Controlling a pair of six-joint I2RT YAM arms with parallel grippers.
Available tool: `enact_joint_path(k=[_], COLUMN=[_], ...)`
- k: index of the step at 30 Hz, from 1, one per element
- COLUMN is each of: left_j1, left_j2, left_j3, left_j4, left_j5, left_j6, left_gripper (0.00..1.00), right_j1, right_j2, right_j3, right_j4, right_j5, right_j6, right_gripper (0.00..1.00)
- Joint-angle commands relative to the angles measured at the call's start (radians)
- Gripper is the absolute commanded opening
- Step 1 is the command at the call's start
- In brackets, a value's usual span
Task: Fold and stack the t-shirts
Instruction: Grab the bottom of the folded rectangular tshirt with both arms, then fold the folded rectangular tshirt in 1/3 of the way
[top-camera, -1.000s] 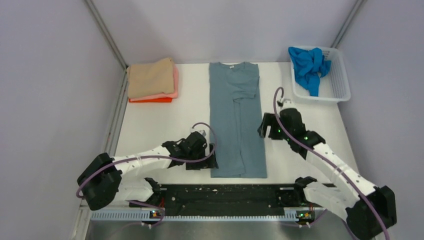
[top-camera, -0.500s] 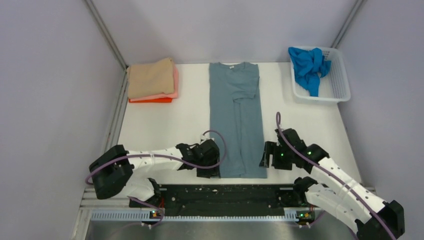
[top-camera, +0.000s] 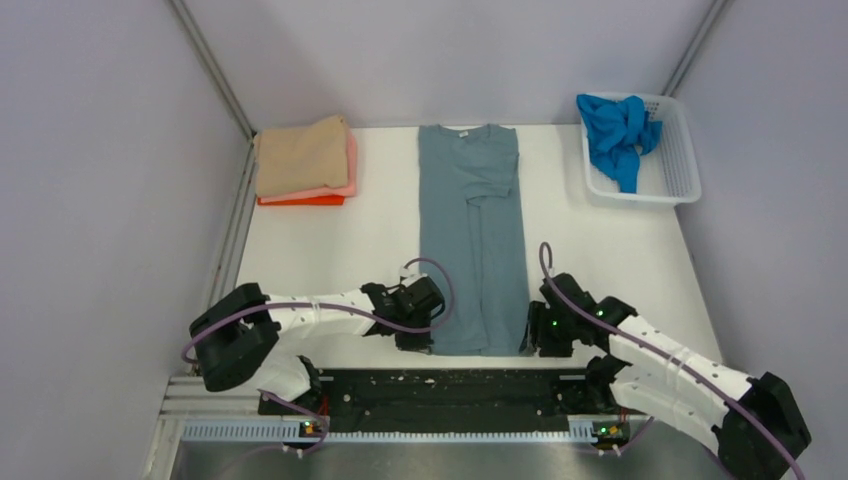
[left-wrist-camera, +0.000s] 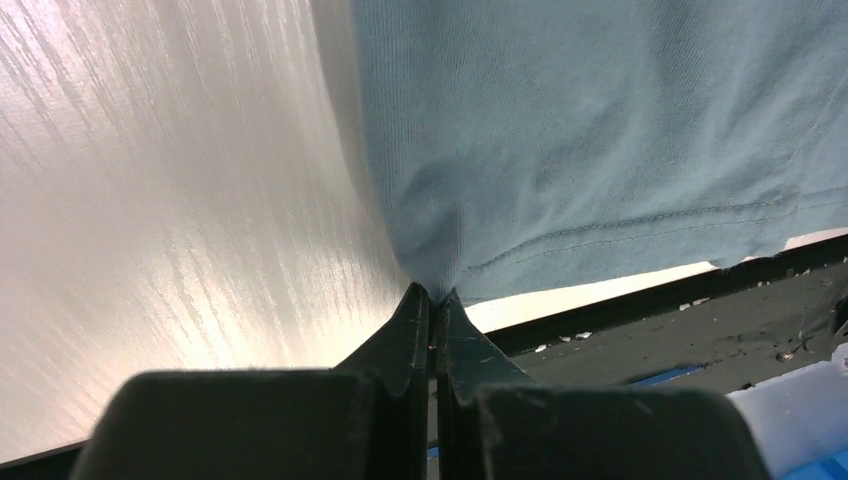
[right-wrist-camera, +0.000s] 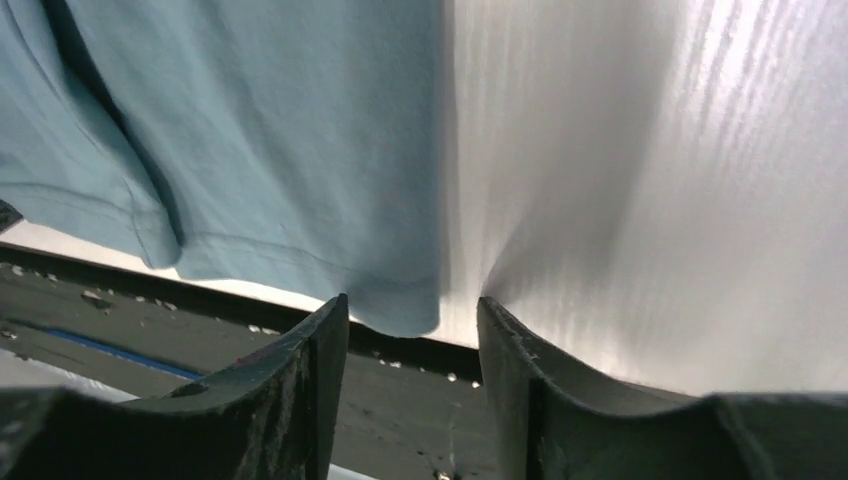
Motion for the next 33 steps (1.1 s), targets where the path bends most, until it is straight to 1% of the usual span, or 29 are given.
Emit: enact_joint_path(k=[1,3,5,6,8,10,12,15,18,21,23,26,29,33], left_j1=[0.000,-0.001,-0.005,-0.008,-0.019,-0.026,-0.026,-0.026,-0.017,0.025,0.072,0.176,0.251,0.332], left_j2=[0.042,0.026,-0.019,-0.051,-0.110,-0.152,-0.172,-0.173,-0.162,-0.154,-0.137,-0.085,-0.028,0.044], left_j3=[-0.034,-0.040,-0.072,-0.106,-0.186,-0.215,-0.199,-0.117,-0.008,0.068,0.098,0.133,0.179,0.264], left_j4=[-0.024,-0.045,-0.050,-0.027,0.060,0.124,0.140,0.120,0.039,0.020,0.040,0.101,0.134,0.143], left_j5=[-0.057,-0.053,-0.040,-0.020,0.055,0.070,0.051,0.025,-0.083,-0.132,-0.137,-0.073,-0.045,-0.034], left_j6=[0.000,-0.014,-0.039,-0.050,-0.068,-0.066,-0.037,0.055,0.120,0.175,0.205,0.244,0.274,0.317], left_gripper=[0.00,0.00,0.00,0.00,0.00,0.00,0.00,0.00,0.00,0.00,0.00,0.00,0.00,0.00], right_j1=[0.031,0.048,0.066,0.071,0.074,0.077,0.078,0.076,0.077,0.077,0.077,0.072,0.035,-0.092], right_j2=[0.062,0.075,0.054,0.034,-0.026,-0.104,-0.152,-0.177,-0.152,-0.115,-0.091,-0.034,0.032,0.138], right_j3=[-0.029,-0.023,-0.011,-0.008,-0.009,-0.016,-0.016,0.005,0.054,0.102,0.132,0.171,0.201,0.240], right_j4=[0.139,0.110,0.045,0.013,-0.023,-0.011,0.026,0.097,0.125,0.171,0.221,0.308,0.423,0.569], right_j5=[-0.001,-0.020,-0.005,-0.003,-0.018,-0.039,-0.037,-0.008,0.061,0.159,0.229,0.318,0.290,0.228], right_j6=[0.030,0.029,0.035,0.038,0.053,0.070,0.074,0.070,0.046,0.024,0.002,-0.039,-0.079,-0.113], right_gripper=[0.41,0.23,0.04,0.00,0.00,0.00,0.00,0.00,0.00,0.00,0.00,0.00,0.00,0.00])
